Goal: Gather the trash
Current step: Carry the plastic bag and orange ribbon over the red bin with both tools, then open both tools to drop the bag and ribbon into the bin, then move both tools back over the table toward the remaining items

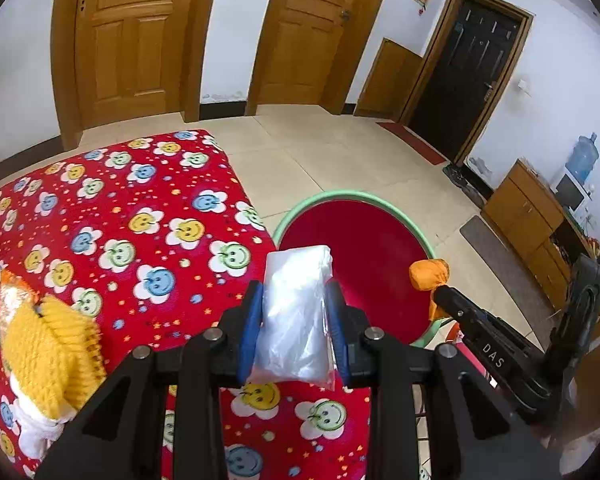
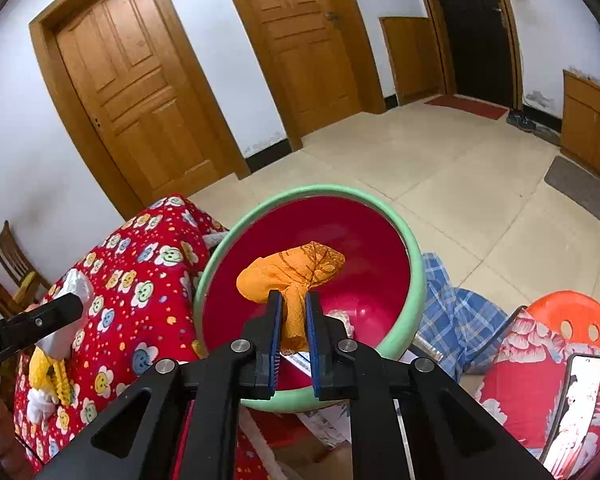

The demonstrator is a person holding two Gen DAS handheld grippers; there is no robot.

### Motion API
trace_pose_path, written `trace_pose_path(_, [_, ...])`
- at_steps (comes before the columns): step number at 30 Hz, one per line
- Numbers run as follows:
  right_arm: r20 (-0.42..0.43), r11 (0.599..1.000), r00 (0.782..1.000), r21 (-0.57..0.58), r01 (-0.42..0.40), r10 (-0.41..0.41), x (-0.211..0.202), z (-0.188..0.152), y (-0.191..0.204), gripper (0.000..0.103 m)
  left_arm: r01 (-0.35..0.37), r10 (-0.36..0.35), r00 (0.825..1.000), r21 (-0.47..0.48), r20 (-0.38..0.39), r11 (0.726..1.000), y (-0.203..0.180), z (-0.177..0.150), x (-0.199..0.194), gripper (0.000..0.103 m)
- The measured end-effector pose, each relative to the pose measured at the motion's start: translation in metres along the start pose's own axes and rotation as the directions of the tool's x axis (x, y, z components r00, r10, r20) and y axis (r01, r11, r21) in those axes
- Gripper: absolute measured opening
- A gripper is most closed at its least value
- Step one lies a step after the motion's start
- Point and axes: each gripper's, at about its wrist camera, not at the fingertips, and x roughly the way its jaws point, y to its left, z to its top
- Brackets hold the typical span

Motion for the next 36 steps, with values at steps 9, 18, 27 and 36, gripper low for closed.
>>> trace_pose_path(9, [-0.004, 0.998, 0.999, 0.05, -0.036, 0.036, 0.004, 0.001, -0.013, 0.027, 0.013, -0.012, 0.999, 0.026, -0.037, 1.0, -0.013, 0.0, 0.024, 0.031])
trace_pose_path(18, [-0.009, 0.997, 1.0, 0.081, -0.008, 0.009, -0.003, -0.004, -0.025, 0.029, 0.023, -0.019, 0.998, 0.061, -0.064, 0.998, -0.026, 0.008, 0.043, 0.031])
trace_pose_path(27, [-0.004, 0.994, 1.0, 0.106, 0.001, 0.0, -0.009, -0.01, -0.033, 0.034, 0.019, -0.013, 0.998, 0.109, -0.063, 0.994, -0.041, 0.012, 0.054, 0.036])
trace_pose_path(36, [0.016, 0.996, 1.0, 0.094, -0.002, 0.0, -0.021, -0.011, -0.028, 0.043, 0.008, -0.005, 0.999, 0.089, -0.035, 0.996, -0.038, 0.008, 0.037, 0.055])
